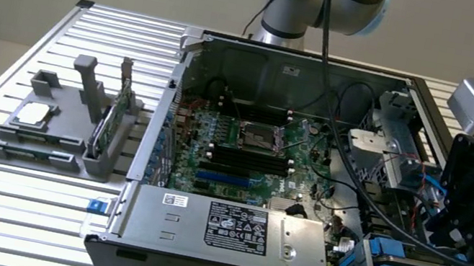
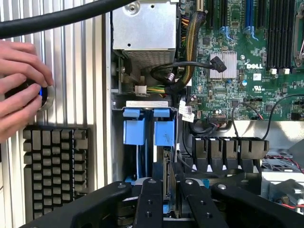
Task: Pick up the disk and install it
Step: 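Insert the first disk wire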
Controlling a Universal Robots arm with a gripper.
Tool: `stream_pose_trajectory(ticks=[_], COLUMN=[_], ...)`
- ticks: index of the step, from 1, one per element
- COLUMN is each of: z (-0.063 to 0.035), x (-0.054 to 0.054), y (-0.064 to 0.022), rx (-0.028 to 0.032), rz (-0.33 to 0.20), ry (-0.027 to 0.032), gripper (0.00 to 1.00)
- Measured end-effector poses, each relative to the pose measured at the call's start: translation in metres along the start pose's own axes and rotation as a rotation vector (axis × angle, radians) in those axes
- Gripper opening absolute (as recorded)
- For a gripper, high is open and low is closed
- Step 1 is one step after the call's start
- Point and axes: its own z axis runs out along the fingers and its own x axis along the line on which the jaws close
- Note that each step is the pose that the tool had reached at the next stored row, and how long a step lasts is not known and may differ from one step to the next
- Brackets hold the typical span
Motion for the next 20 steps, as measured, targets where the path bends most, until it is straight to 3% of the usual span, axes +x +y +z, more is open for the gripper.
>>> stream_pose_trajectory(ticks=[3,20], z=[-0.0001,-0.0022], x=[0.0,0.0001], y=[0.0001,0.0], rx=[-0.0013,-0.0181], rz=[0.019,0.276], ry=[-0.0005,-0.0047], gripper=[0.22,0.22])
